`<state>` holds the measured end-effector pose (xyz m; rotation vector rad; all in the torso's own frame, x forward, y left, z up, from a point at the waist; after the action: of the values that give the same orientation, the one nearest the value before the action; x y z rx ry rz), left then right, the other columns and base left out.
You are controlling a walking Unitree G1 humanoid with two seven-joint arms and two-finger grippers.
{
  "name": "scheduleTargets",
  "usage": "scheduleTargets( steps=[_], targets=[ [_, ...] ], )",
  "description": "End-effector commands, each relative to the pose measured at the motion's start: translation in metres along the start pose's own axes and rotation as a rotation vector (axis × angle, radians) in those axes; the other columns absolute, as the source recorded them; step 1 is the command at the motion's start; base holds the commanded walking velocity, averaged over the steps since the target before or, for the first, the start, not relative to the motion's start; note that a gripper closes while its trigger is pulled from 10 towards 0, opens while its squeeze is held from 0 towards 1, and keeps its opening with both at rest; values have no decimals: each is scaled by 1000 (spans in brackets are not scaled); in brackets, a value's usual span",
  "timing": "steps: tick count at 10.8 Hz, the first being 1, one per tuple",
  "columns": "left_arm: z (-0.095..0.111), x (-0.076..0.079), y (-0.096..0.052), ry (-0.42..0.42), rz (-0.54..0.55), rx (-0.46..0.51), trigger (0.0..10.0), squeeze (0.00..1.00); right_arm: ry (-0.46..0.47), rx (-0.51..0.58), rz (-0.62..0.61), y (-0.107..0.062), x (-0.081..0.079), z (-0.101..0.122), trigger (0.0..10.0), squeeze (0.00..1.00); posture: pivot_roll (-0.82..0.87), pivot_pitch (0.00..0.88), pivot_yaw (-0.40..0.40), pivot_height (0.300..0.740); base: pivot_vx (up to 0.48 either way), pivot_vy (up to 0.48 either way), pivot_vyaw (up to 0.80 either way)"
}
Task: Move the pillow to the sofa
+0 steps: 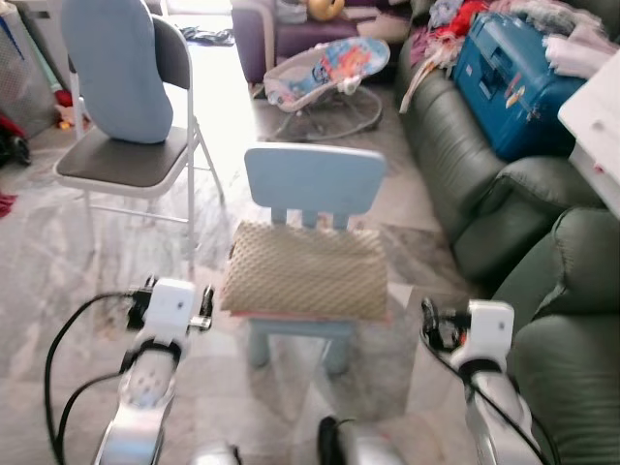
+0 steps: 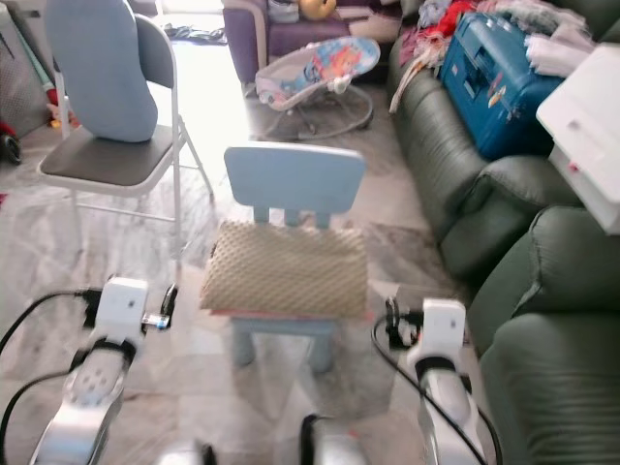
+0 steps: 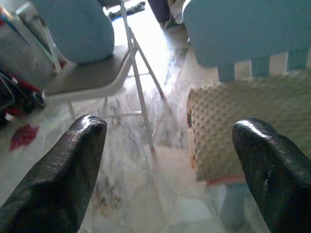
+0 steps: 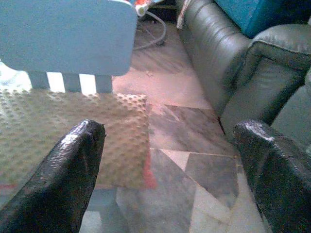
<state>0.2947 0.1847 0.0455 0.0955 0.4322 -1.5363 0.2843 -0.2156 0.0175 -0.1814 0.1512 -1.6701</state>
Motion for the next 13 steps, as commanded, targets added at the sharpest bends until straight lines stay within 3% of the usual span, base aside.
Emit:
scheduleTargets(
  steps=[1,6,13],
  targets=[
    [12,2,3,16,-8,31,10000,0,24,17,-31,4,2,5,10000,0,-1,75,28,740,0,0,0],
    [19,-1,9,53,-20,46,10000,0,38,8,-40,3,0,0,10000,0,-8,86,34,740,0,0,0],
    [28,10,10,-65,-32,75,10000,0,5,-1,20,10,-5,3,10000,0,-10,130,-24,740,0,0,0]
  ],
)
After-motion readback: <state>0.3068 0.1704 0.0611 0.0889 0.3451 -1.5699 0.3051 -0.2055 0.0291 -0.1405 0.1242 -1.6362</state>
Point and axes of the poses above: a point about 5 cm out from each wrist's last joint towards the gripper, its own y axis pointing out of the wrist towards the gripper, its own z axis along the axis of the wrist's last joint, x = y × z, the point moved 6 cm from there along y, pointing out of the wrist towards the gripper, and after that the axes turned 1 degree about y, right-handed, at the moved point
